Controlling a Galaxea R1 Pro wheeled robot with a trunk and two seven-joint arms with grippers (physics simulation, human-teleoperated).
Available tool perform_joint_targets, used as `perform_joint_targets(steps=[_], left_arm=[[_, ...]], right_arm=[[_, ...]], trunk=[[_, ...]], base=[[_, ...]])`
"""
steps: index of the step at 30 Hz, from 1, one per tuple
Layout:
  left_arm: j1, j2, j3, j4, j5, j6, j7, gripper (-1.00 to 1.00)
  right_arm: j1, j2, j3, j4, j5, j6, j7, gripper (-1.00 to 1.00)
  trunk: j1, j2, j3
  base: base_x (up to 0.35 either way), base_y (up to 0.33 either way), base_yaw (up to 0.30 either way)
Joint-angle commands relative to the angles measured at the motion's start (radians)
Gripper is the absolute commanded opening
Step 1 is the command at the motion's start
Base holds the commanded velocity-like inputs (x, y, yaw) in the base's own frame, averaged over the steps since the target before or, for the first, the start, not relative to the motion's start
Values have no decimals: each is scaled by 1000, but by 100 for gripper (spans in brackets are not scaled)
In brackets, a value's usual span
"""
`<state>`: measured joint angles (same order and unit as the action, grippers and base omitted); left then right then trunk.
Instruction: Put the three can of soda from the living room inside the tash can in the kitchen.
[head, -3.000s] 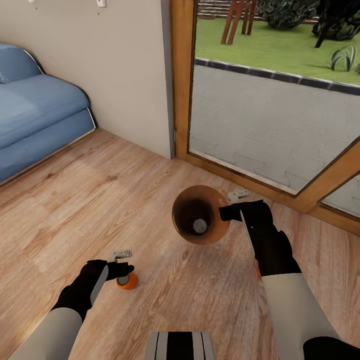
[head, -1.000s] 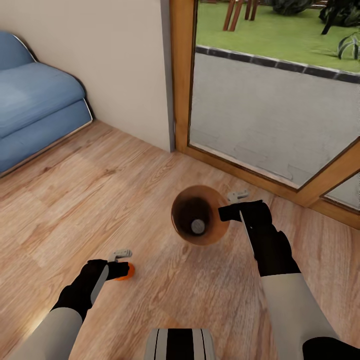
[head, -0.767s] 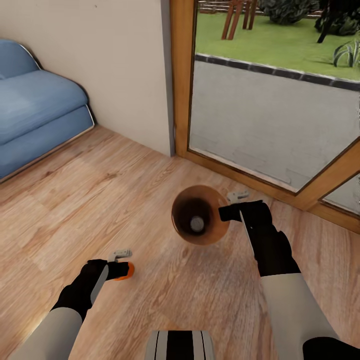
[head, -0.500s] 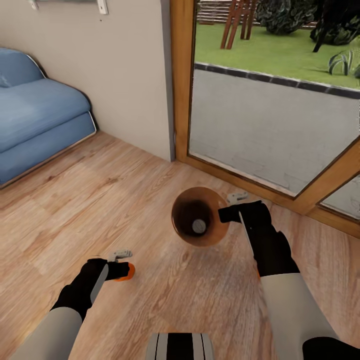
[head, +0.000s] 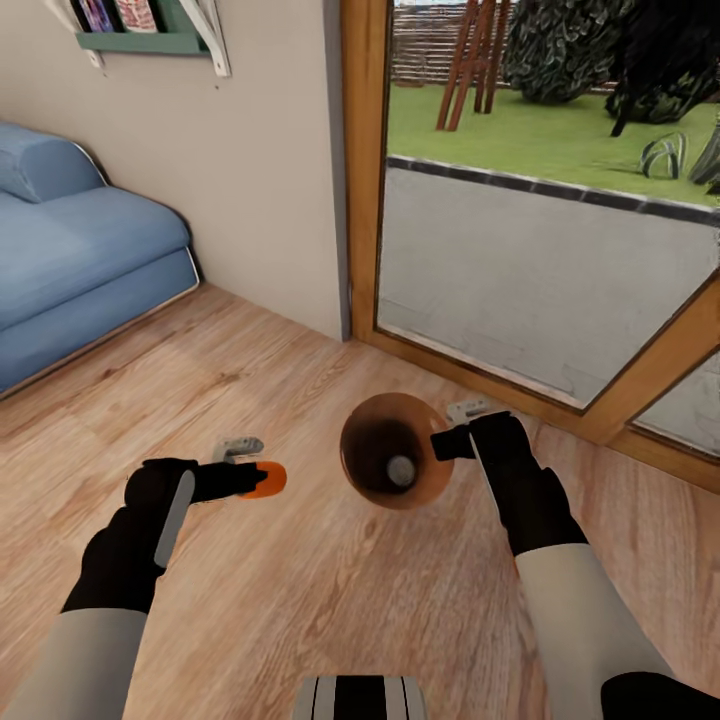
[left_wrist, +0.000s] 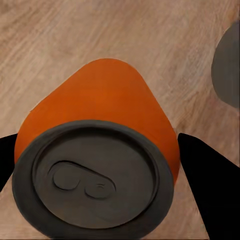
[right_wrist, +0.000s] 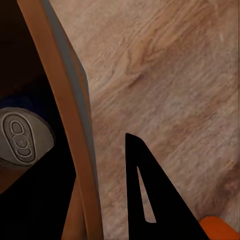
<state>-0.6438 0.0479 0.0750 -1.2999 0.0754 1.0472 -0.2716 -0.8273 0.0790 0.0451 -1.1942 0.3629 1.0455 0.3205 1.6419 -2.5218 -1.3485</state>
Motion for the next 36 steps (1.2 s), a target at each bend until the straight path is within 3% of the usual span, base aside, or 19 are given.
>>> perform_joint_targets(steps=[1, 10, 15, 18, 21, 28, 32, 33, 34, 36], left_arm=[[-1, 3, 0, -8, 12, 0, -28, -100], [-4, 40, -1, -23, 54, 0, -116, -100], [-6, 65, -2, -25, 69, 0, -235, -100], [-11, 85, -3, -55, 72, 0, -382, -100], [-12, 92, -3, -95, 73, 0, -468, -100], [-13, 130, 0, -148, 89, 0, -584, -100], [-12, 175, -1, -181, 216, 0, -645, -100], [-12, 193, -2, -184, 274, 0, -650, -100], [-11, 224, -2, -187, 373, 0, -655, -100], [-10, 249, -3, -188, 451, 0, -656, -100]], right_arm=[[0, 0, 0, 0, -15, 2, 0, -100], [0, 5, -5, 1, -15, 2, -3, -100], [0, 9, -13, 2, -15, 2, -7, -100], [-1, 10, -15, 12, -15, 2, -7, -100], [-1, 10, -14, 27, -15, 2, -8, -100], [-1, 8, -18, 45, -15, 2, -8, -100], [-1, 7, -20, 72, -15, 2, -8, -100], [-1, 7, -20, 76, -15, 2, -8, -100], [-2, 8, -20, 80, -15, 2, -8, -100], [-1, 8, -19, 82, -15, 2, -8, -100]], trunk=[[0, 0, 4], [-4, 2, 39], [-7, 4, 58], [-7, 4, 58], [-7, 4, 58], [-7, 4, 58], [-7, 4, 58], [-7, 4, 58], [-7, 4, 58], [-7, 4, 58]], base=[[0, 0, 0], [0, 0, 0], [0, 0, 0], [0, 0, 0], [0, 0, 0], [0, 0, 0], [0, 0, 0], [0, 0, 0], [0, 0, 0], [0, 0, 0]])
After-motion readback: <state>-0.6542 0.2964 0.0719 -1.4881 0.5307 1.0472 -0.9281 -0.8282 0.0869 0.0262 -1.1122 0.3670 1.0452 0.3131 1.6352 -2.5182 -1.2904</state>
